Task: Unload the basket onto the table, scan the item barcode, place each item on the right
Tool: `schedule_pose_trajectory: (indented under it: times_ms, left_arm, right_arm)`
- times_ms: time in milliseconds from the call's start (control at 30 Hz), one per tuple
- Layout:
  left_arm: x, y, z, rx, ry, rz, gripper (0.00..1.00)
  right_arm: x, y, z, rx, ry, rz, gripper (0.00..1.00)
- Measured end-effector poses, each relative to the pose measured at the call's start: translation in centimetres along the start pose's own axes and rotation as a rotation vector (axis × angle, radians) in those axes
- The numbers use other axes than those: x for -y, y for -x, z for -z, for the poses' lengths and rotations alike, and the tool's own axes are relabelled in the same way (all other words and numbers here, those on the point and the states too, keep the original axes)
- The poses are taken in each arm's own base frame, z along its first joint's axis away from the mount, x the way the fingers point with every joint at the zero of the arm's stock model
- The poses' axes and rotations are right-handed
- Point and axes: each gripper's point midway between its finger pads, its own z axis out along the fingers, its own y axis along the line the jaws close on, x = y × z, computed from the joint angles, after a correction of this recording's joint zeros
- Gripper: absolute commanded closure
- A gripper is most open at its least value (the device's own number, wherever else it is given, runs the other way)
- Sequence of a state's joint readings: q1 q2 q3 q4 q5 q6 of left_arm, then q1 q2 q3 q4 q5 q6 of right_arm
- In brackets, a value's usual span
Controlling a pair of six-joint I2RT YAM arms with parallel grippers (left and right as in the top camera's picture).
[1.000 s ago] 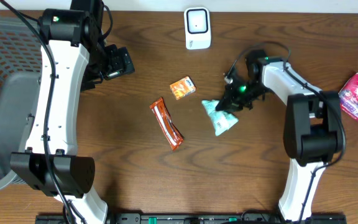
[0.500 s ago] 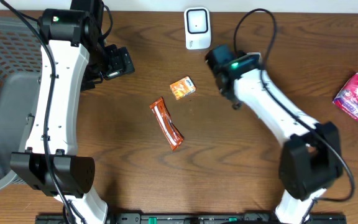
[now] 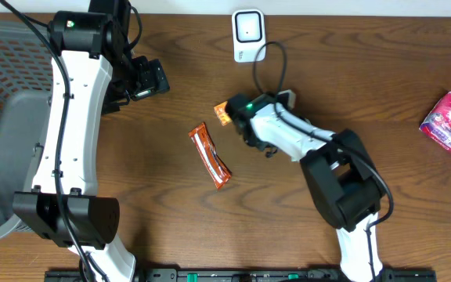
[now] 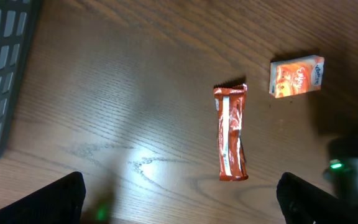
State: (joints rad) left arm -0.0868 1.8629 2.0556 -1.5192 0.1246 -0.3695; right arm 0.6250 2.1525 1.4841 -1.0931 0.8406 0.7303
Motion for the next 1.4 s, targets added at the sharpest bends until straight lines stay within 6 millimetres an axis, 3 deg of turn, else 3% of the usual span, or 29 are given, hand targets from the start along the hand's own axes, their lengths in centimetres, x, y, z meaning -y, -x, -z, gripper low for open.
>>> schedule_pose_trajectory:
  times_ms: [133, 300, 367, 433, 467, 533, 700, 900, 1000, 1067, 1300, 1400]
  left_arm:
    - [0.0, 0.0, 0.0, -0.001, 0.0, 0.0, 0.02]
    - [0.0, 0.0, 0.0, -0.001, 0.0, 0.0, 0.02]
    - [0.0, 0.0, 0.0, -0.001, 0.0, 0.0, 0.02]
    - [0.0, 0.0, 0.0, 0.0, 0.0, 0.0, 0.02]
    - [0.0, 0.0, 0.0, 0.0, 0.0, 0.0, 0.02]
    - [0.0, 0.0, 0.0, 0.0, 0.0, 0.0, 0.02]
    - [0.0, 0.0, 0.0, 0.0, 0.0, 0.0, 0.02]
    - [0.0, 0.0, 0.0, 0.0, 0.0, 0.0, 0.02]
    - [0.0, 0.0, 0.0, 0.0, 0.0, 0.0, 0.02]
    - [0.0, 0.0, 0.0, -0.001, 0.0, 0.0, 0.02]
    - [0.0, 0.0, 0.0, 0.0, 0.0, 0.0, 0.02]
    - [0.0, 0.0, 0.0, 0.0, 0.0, 0.0, 0.02]
  right_arm:
    - [-0.4, 0.7, 2.3, 0.015, 0.023, 0.028, 0.38]
    - [1.0, 4.4, 5.2, 0.009, 0.097, -0.032, 0.36]
    - [1.5, 5.8, 5.8, -0.009, 0.154, -0.052, 0.32]
    - [1.8, 6.9, 5.7, -0.055, 0.257, -0.029, 0.16]
    - [1.9, 7.0, 5.5, -0.067, 0.275, -0.029, 0.15]
    - [1.8, 6.4, 4.8, -0.144, 0.39, 0.06, 0.15]
    - [3.0, 2.4, 2.7, -0.377, 0.656, 0.266, 0.18]
    - [3.1, 0.2, 1.1, -0.472, 0.773, 0.295, 0.2]
    - [2.1, -0.5, 0.6, -0.478, 0.806, 0.305, 0.24]
    - [1.2, -1.0, 0.2, -0.472, 0.819, 0.312, 0.35]
    - [-1.9, -3.1, -1.2, -0.467, 0.828, 0.3, 0.37]
    - [-2.6, -3.9, -1.7, -0.472, 0.821, 0.291, 0.48]
